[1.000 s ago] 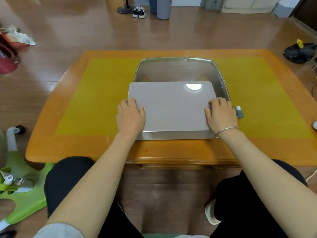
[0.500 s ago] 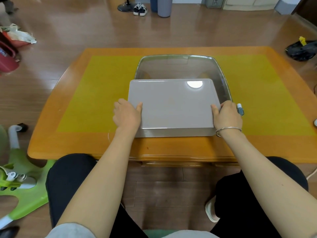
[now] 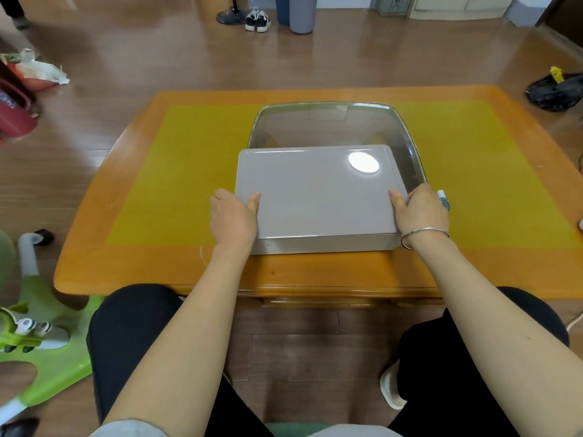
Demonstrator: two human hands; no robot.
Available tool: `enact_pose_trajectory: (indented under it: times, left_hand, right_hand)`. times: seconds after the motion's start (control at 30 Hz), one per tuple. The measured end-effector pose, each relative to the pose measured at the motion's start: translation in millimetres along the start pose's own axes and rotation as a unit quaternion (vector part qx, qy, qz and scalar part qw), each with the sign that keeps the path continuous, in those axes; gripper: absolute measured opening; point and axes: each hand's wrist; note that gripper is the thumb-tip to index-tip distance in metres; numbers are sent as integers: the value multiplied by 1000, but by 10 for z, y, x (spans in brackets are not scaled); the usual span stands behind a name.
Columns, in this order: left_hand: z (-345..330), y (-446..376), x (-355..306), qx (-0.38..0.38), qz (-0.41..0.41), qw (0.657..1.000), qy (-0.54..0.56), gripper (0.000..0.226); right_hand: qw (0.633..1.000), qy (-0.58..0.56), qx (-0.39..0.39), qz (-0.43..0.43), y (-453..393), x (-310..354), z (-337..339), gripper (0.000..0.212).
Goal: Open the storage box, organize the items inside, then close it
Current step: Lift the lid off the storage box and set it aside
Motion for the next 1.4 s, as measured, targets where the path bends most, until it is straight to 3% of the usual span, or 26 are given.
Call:
enact_pose_trajectory:
  times: [0.3, 0.77, 1.03, 1.2, 1.4]
  left_hand:
    - [56, -67, 28, 38, 38, 998, 30, 71]
    - [37, 9, 0, -2, 0, 1000, 22, 67]
    - [88, -45, 67, 0, -40, 999, 29, 62]
    - [197, -124, 64, -5, -71, 996, 45, 60]
    - [290, -293, -40, 17, -82, 995, 56, 60]
  right_hand:
    - [999, -2, -39, -21, 79, -11, -86, 42]
    - [1000, -8, 1, -26, 36, -11, -40, 52]
    - [1000, -29, 5, 6, 61, -48, 49, 47]
    - [989, -146, 22, 22, 31, 21, 183, 54]
    - [944, -318, 75, 32, 68, 112, 316, 48]
Point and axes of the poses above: each hand's wrist, its own y-axis away from the middle knuckle, its own z-axis out of the back of the hand, x = y × z, and after that the axes turned 10 degrees about x, right-handed
